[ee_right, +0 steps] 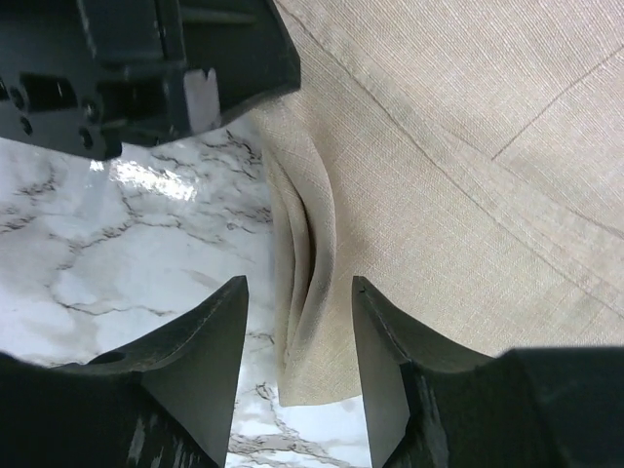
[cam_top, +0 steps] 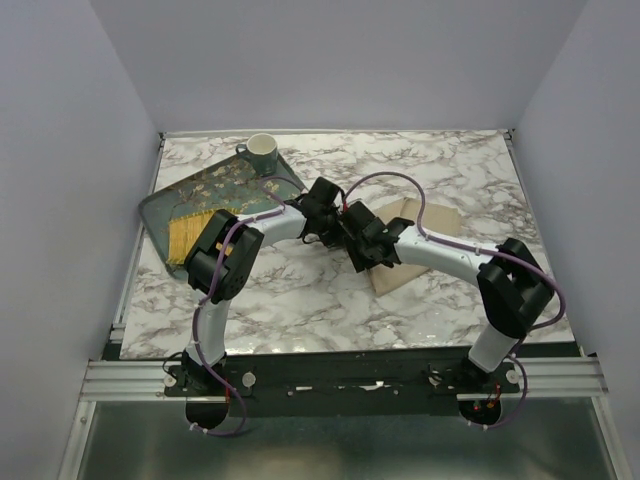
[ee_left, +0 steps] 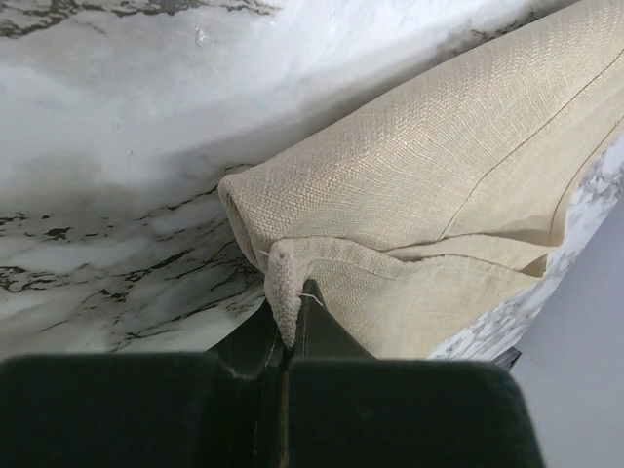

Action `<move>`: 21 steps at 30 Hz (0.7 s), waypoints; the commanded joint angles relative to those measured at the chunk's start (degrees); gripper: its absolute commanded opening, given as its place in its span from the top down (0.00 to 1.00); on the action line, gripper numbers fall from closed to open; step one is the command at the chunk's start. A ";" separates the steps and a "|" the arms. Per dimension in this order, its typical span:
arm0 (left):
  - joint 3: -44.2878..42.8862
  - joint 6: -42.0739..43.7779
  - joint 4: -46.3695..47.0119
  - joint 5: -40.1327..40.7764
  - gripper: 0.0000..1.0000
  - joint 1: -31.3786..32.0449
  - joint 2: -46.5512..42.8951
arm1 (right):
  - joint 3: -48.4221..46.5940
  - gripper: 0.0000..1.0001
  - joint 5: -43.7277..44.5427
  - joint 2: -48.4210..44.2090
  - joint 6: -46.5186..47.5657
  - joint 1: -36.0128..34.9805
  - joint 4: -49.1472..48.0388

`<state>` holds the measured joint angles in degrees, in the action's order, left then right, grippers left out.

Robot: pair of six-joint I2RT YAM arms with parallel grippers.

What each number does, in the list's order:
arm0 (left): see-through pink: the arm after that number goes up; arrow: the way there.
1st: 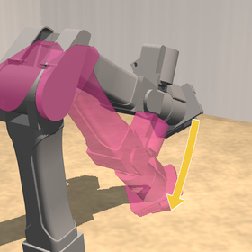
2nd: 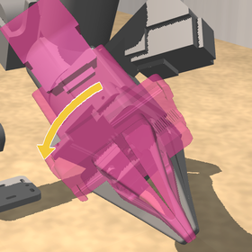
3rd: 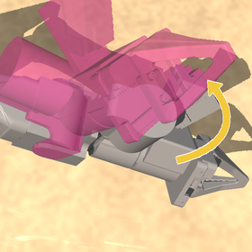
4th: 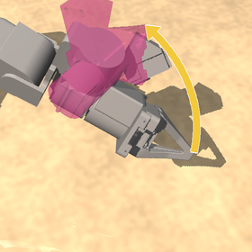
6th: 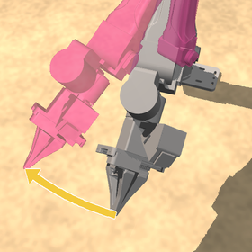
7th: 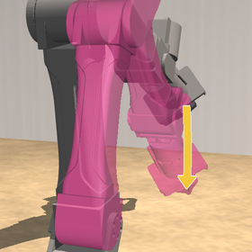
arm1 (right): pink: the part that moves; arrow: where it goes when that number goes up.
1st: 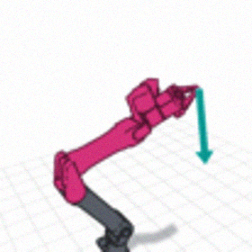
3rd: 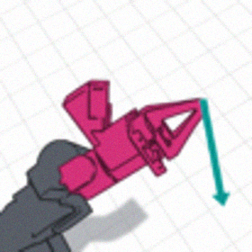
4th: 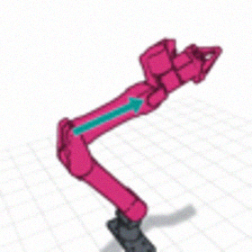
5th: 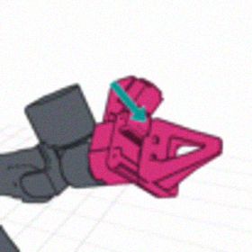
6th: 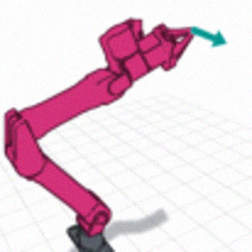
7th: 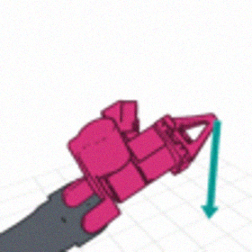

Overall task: Fold the napkin, place the utensils inside, and roll it up
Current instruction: Roll the napkin with the utensil

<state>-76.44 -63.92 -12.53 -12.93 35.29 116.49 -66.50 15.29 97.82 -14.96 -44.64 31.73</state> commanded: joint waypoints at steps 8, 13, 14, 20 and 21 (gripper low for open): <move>-1.87 -0.94 -5.04 -2.63 1.00 0.22 0.23 | 4.01 0.44 16.87 3.34 -1.83 -6.95 -7.91; -2.48 -1.47 -5.57 -4.12 1.00 0.13 0.58 | 4.80 0.44 19.25 5.10 -1.22 -8.00 -10.10; -2.48 -1.47 -5.48 -4.21 1.00 0.13 0.50 | 4.97 0.44 19.60 5.80 -1.21 -8.09 -10.19; -2.31 -1.29 -5.84 -4.30 1.00 0.04 0.41 | 5.41 0.43 24.44 9.05 -1.82 -8.79 -10.10; -2.31 -1.29 -5.83 -4.47 1.00 0.04 0.41 | 5.59 0.43 24.52 10.01 -2.09 -8.71 -10.19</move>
<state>-77.62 -64.88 -16.69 -15.20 35.22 116.49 -62.22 35.20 104.16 -16.10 -52.86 22.90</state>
